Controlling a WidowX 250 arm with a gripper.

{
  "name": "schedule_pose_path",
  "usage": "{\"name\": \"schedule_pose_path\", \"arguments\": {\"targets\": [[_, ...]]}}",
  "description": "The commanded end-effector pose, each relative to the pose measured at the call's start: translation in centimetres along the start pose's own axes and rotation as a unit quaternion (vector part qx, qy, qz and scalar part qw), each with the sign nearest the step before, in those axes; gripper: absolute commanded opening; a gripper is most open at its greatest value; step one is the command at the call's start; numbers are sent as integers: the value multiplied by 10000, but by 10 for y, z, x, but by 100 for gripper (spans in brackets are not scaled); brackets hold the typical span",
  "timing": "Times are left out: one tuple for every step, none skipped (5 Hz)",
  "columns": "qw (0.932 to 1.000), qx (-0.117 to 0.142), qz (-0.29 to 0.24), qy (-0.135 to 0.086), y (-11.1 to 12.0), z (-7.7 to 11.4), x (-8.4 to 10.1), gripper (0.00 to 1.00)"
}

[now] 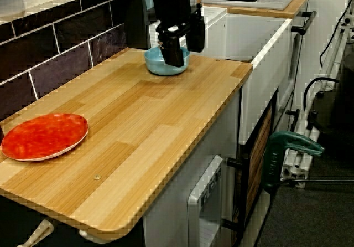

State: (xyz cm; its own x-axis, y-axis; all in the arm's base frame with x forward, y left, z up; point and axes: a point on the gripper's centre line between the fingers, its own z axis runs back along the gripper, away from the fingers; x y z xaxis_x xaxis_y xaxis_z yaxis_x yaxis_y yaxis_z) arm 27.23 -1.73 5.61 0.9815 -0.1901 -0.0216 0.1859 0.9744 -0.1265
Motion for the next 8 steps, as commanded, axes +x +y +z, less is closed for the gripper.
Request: {"name": "schedule_pose_path", "arguments": {"targets": [[9993,-93,63,-370,18,31,15,100],[9990,-61,140,-419,20,26,22,100],[9988,13,201,-457,22,18,32,100],[9985,126,245,-469,24,6,41,100],[9984,145,323,-443,27,0,43,100],[9982,212,352,-430,31,-8,41,100],[9985,236,348,-357,36,-10,38,100],[9993,182,245,-226,38,-6,30,100]]}}
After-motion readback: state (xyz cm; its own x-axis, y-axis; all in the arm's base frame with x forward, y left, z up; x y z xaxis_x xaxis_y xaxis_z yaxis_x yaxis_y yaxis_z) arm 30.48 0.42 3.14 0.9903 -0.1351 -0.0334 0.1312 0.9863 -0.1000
